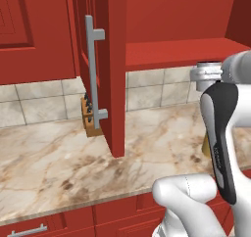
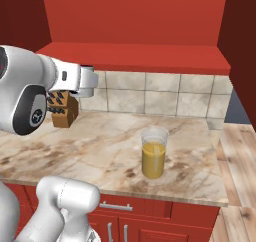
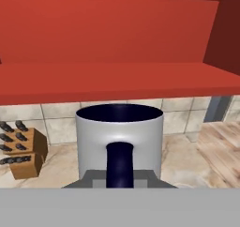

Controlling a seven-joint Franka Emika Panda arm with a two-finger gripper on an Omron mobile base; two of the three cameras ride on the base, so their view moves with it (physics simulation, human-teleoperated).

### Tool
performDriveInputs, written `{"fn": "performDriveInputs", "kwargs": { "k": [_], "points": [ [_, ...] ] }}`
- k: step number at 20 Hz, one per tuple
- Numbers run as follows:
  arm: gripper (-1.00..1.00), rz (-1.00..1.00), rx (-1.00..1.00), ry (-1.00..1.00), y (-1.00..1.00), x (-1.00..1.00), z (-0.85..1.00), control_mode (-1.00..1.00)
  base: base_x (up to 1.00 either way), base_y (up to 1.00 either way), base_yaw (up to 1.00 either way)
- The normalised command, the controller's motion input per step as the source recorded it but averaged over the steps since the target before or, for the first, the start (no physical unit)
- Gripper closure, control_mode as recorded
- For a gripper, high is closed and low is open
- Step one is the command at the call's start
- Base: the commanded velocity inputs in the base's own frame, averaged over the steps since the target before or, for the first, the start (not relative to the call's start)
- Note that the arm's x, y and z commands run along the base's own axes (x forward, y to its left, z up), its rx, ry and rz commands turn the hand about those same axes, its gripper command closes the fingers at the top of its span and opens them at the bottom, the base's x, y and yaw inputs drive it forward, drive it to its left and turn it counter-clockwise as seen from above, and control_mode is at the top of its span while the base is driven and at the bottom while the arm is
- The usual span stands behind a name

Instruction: There is a tray on the dining counter. Grab the cup, mug, and pitcher and place them on the tray. The pitcher may be placed next to the tray if it cannot fit the tray.

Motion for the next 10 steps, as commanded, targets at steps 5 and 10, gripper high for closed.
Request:
{"fn": "performDriveInputs", "kwargs": {
  "k": [5, 10],
  "points": [
    [1.0, 0.0, 0.0, 0.02, -0.01, -0.21, 0.0, -1.0, 0.0, 0.0, 0.0],
    [1.0, 0.01, 0.0, 0.01, 0.0, -0.2, -0.01, -1.0, 0.0, 0.0, 0.0]
  ]
}}
